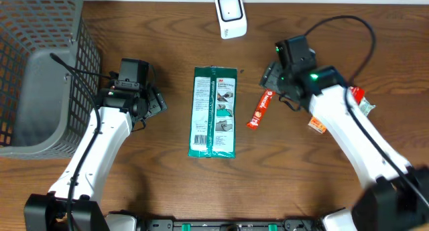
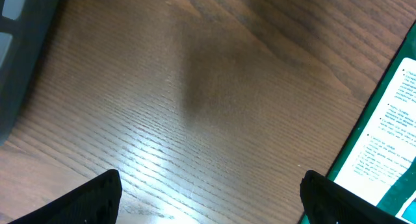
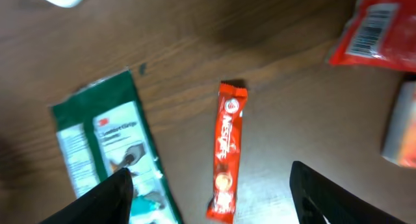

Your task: Scan the item barcode

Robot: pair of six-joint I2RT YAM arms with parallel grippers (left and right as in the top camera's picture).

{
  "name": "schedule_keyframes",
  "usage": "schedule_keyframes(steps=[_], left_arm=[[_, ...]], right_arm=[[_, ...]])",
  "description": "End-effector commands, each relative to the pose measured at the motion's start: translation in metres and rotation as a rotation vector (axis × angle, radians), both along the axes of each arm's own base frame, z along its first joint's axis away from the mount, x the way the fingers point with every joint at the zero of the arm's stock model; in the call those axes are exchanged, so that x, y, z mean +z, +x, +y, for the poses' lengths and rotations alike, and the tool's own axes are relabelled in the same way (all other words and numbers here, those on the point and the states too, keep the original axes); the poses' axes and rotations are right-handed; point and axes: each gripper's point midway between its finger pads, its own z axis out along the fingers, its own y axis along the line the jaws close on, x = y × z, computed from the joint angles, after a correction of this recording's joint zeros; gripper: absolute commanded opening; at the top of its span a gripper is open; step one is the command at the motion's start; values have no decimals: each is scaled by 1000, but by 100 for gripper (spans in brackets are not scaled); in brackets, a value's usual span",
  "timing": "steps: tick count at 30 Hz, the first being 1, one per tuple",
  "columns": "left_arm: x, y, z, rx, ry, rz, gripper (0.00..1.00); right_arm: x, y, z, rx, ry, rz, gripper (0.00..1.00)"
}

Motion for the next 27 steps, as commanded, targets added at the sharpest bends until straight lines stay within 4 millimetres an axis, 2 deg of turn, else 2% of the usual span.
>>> schedule_keyframes(steps=[1, 2, 5, 8, 15, 19, 20, 24, 27], left_arm=[[2, 2, 2, 10, 3, -4, 89], [2, 2, 2, 10, 3, -4, 89], [2, 3, 2, 10, 3, -4, 89], [2, 2, 2, 10, 3, -4, 89], [2, 3, 2, 10, 3, -5, 89], [2, 2, 2, 10, 3, -4, 89], [2, 2, 2, 10, 3, -4, 89], [2, 2, 2, 10, 3, -4, 89], [2, 2, 2, 10, 3, -4, 89]], right_arm=[[-32, 18, 6, 14, -24, 22, 57], [-39, 23, 10, 19, -23, 17, 45], [-59, 35, 23, 38, -19, 6, 25], [-78, 42, 28, 40, -40, 8, 13], [-116, 43, 23, 30, -85, 63, 11], [-125, 38, 15, 86, -149, 94, 1], [-126, 36, 11, 86, -166, 103, 1], [-130, 23, -6, 65, -201, 170, 1], [-135, 5, -21, 52, -226, 262, 1]])
